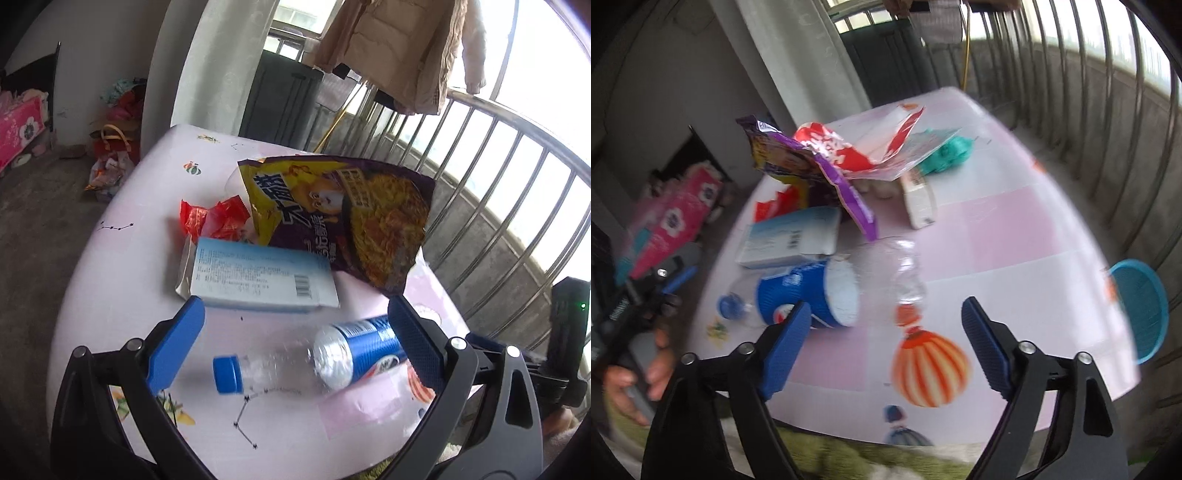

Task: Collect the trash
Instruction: 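Grasp the Pepsi bottle with the right tool while the left tool grasps the blue box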

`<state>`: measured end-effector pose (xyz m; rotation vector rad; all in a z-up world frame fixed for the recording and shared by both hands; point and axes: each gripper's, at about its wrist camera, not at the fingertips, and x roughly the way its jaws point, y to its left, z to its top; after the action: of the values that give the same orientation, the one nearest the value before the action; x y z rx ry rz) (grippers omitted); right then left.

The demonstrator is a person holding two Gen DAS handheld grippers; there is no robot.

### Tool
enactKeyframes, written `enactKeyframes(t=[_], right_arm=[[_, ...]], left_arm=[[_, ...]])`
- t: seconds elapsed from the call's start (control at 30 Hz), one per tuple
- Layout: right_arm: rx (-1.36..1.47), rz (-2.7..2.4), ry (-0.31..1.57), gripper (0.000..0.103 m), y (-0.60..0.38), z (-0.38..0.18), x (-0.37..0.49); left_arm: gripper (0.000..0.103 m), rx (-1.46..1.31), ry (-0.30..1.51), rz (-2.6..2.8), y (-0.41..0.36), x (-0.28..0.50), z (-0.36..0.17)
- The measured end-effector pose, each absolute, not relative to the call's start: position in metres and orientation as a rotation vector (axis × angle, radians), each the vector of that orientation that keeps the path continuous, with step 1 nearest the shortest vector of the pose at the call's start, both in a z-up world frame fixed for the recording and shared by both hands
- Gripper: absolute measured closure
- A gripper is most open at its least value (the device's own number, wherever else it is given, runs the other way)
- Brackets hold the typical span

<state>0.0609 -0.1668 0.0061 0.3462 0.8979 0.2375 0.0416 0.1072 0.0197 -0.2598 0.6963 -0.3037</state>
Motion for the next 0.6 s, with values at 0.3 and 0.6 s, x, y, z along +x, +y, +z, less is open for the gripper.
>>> enactKeyframes(t=[0.3,0.6], right_arm=[[0.546,0.330,0.995,0.036,-0.164,-0.021,0.079],[0.728,0.295,0.999,0.036,-0.197,-0.029,0.072]], left_arm=[[0.051,-0.388,0.949,-0.460,0.114,0.076,-0.026],[0.055,-0.443,1.043,-0.720,0.053,0.051,-0.044]])
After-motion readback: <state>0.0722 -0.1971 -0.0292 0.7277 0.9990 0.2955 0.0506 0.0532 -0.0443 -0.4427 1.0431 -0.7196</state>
